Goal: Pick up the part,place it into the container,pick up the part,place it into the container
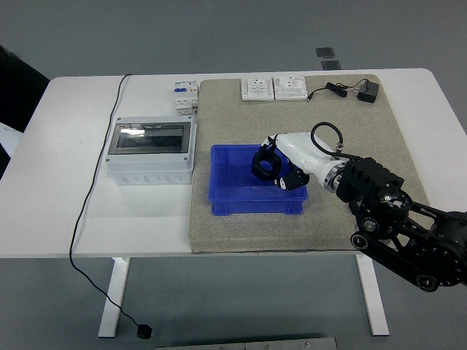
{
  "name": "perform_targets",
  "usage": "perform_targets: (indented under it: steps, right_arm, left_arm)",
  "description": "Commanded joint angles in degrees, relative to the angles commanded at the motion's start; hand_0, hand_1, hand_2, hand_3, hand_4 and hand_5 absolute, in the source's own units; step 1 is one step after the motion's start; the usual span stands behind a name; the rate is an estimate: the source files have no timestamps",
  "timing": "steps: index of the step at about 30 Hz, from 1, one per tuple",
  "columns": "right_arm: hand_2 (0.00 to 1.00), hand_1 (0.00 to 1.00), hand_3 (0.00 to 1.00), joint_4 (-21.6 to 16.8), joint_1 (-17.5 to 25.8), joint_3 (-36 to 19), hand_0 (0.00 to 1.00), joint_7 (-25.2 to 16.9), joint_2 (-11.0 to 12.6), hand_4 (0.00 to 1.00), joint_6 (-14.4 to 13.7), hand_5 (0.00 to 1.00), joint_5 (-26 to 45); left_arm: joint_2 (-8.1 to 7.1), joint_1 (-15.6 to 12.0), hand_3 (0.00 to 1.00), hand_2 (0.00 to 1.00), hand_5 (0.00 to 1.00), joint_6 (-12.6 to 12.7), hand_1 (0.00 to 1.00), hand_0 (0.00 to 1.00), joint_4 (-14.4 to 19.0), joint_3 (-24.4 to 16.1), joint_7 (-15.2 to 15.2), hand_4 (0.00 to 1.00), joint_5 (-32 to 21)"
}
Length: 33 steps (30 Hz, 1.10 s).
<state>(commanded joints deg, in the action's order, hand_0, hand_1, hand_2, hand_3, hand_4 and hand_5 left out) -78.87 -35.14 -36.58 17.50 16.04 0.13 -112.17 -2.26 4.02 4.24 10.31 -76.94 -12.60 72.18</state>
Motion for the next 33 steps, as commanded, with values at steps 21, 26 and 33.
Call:
perform_targets:
  steps: [21,26,33]
  right_arm:
    - [0.727,0.268,0.683,4.44,-1.90,1.37,0.277,1.32,-1.29,0.769,2.17,0.120,-1.06]
    - [0.732,0.267,0.722,4.04,-1.82,1.16,0.277,1.43,-1.23,0.782,2.26,0.121,-0.95]
    - [0.735,0.266,0.737,3.42,-1.57,0.59,0.276,1.25,-1.04,0.783,2.13,0.122,-0.71]
  left_arm:
    - [-0.28,0.23,0.589,0.737,0.431,0.56,0.641,0.736,0.00,0.03,0.31,0.585,-0.14]
    - [-0.29,0.20,0.588,0.733,0.430,0.63,0.640,0.736,0.00,0.05,0.34,0.585,-0.17]
    - [-0.27,0.15,0.589,0.731,0.430,0.68,0.639,0.736,0.00,0.01,0.33,0.586,-0.14]
